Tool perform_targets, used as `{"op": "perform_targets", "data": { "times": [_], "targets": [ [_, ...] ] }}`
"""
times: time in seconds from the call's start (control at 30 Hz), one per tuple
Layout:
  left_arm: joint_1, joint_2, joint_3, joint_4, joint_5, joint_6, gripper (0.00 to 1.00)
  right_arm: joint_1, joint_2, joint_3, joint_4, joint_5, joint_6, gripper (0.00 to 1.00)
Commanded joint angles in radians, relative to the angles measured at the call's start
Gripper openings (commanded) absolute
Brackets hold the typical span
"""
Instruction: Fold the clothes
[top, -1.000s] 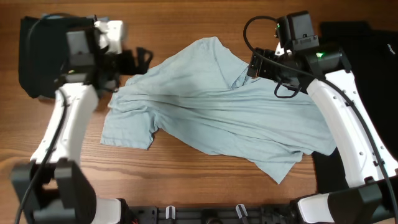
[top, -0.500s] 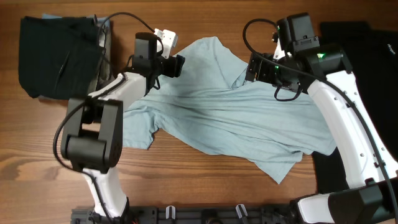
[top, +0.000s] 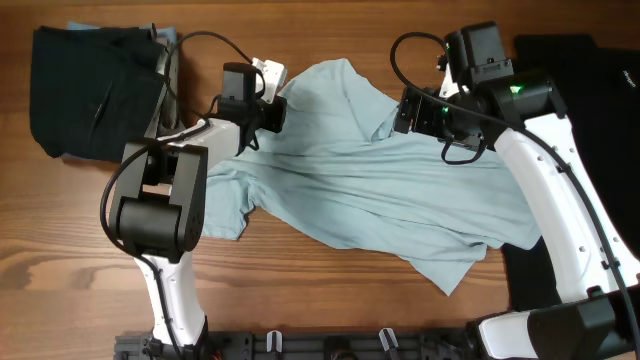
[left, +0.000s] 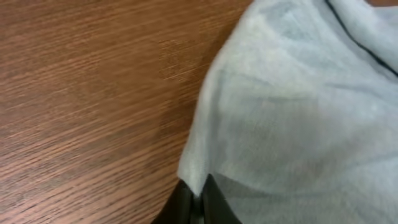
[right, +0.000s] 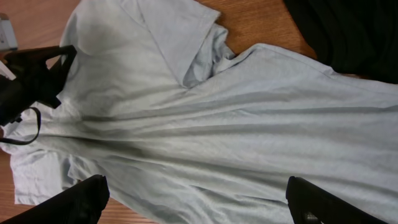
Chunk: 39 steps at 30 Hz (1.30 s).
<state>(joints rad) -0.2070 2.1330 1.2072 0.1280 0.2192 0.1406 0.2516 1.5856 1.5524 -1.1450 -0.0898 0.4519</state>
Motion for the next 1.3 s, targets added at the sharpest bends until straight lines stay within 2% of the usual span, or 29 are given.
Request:
{"op": "perform_targets", "data": {
  "times": [0.0, 0.03, 0.1, 0.23, 0.4, 0.47, 0.5, 0.53, 0.57, 0.63, 0.7, 0.83, 0.87, 0.97, 1.03, 1.1, 1.27],
  "targets": [
    [0.057, 0.017, 0.005, 0.018, -0.262, -0.15, 0.04, -0.003, -0.026, -0.005, -0.001, -0.016, 0.003, 0.96],
    [0.085, 0.01, 0.014, 0.018, -0.353, -0.214, 0.04, -0.003, -0.026, -0.005, -0.003, -0.016, 0.003, 0.96],
    [0.135, -0.005, 0.028, 0.018, -0.408, -0.278, 0.04, -0.003, -0.026, -0.005, -0.005, -0.016, 0.003, 0.96],
    [0.251, -0.058, 0.068, 0.014, -0.314, -0.288, 0.04, -0.003, -0.025, -0.005, -0.004, -0.015, 0.003, 0.96],
    [0.322, -0.135, 0.078, 0.008, -0.185, -0.287, 0.24, -0.003, -0.02, -0.006, 0.002, -0.004, 0.005, 0.96],
    [0.33, -0.159, 0.078, -0.01, -0.186, -0.283, 0.27, -0.003, -0.016, -0.006, 0.001, 0.046, 0.037, 0.98],
    [0.332, -0.171, 0.078, -0.02, -0.186, -0.283, 0.34, -0.003, -0.011, -0.006, 0.0, 0.079, 0.058, 0.99],
    [0.334, -0.187, 0.078, -0.033, -0.185, -0.283, 0.5, -0.004, -0.006, -0.006, 0.001, 0.113, 0.073, 0.99],
    [0.334, -0.204, 0.078, -0.045, -0.185, -0.283, 0.54, -0.008, 0.001, -0.006, 0.005, 0.141, 0.076, 0.98],
    [0.333, -0.242, 0.078, -0.072, -0.185, -0.283, 0.62, -0.023, 0.023, -0.006, 0.02, 0.179, 0.075, 0.89],
    [0.333, -0.293, 0.078, -0.112, -0.18, -0.283, 0.64, -0.049, 0.053, -0.006, 0.039, 0.207, 0.074, 0.81],
    [0.333, -0.405, 0.078, -0.222, -0.11, -0.283, 0.67, -0.127, 0.14, -0.006, 0.118, 0.217, 0.071, 0.44],
    [0.333, -0.447, 0.078, -0.273, -0.067, -0.283, 0.66, -0.146, 0.167, -0.006, 0.142, 0.217, 0.07, 0.31],
    [0.333, -0.532, 0.078, -0.391, 0.029, -0.283, 0.66, -0.195, 0.247, -0.006, 0.197, 0.208, 0.061, 0.13],
    [0.333, -0.595, 0.078, -0.496, 0.093, -0.283, 0.63, -0.224, 0.311, -0.006, 0.24, 0.148, -0.01, 0.12],
    [0.333, -0.641, 0.078, -0.587, 0.128, -0.283, 0.62, -0.242, 0.362, -0.006, 0.27, 0.119, -0.064, 0.16],
    [0.332, -0.726, 0.078, -0.792, 0.161, -0.283, 0.61, -0.282, 0.49, -0.006, 0.354, 0.123, -0.124, 0.19]
  ]
}}
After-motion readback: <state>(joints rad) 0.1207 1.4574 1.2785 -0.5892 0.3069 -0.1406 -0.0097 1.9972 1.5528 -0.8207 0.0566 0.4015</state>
